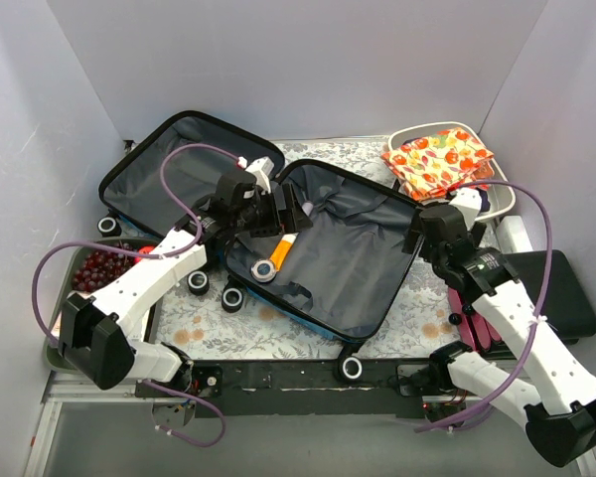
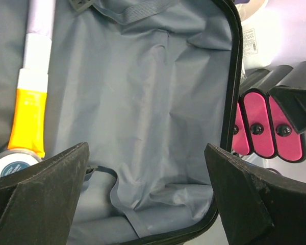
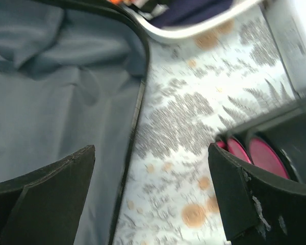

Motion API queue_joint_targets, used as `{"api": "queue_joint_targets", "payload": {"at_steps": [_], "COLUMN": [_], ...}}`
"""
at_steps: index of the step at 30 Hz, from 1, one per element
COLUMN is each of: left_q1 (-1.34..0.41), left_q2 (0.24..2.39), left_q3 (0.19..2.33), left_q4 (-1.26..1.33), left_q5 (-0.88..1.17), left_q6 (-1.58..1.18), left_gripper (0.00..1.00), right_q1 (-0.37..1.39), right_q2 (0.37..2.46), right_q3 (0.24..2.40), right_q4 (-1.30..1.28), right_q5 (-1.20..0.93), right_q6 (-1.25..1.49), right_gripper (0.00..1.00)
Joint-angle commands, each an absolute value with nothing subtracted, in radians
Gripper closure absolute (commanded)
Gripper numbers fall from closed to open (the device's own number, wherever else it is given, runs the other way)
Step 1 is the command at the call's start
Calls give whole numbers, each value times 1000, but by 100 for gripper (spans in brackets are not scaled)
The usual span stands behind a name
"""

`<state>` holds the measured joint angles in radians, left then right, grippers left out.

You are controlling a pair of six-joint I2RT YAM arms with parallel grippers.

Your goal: Open, take out, and arrange the luggage

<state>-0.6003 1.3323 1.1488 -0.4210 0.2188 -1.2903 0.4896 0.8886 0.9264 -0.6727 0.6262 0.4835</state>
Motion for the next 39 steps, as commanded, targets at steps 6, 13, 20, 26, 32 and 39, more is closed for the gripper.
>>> {"api": "queue_joint_targets", "payload": {"at_steps": [6, 13, 20, 26, 32, 39], "left_q1": [-632, -634, -637, -646, -650, -653], "left_q2": [1374, 1381, 1355, 1359, 1387, 1390], "left_q3": [1141, 1150, 1135, 1132, 1141, 1137], "left_q4": [-337, -357, -370, -376, -380, -387], "left_q5": [294, 288, 262, 249, 252, 249], "left_q6": [-1250, -1215, -1204, -1200, -1198, -1198], "left_gripper": [2, 2, 2, 2, 2, 2], "right_q1": [494, 494, 491, 480, 459, 439], "right_q2": [861, 825, 845, 821, 775, 825], "right_q3": [1000, 950, 890, 838, 801, 845], "right_q4": [-1172, -1304, -1301, -1302, -1299, -1128], "right_q5": [683, 641, 750, 741, 770, 833], "right_q6": [779, 943, 1012, 1039, 1028, 939], "right_gripper": [2, 2, 2, 2, 2, 2]}}
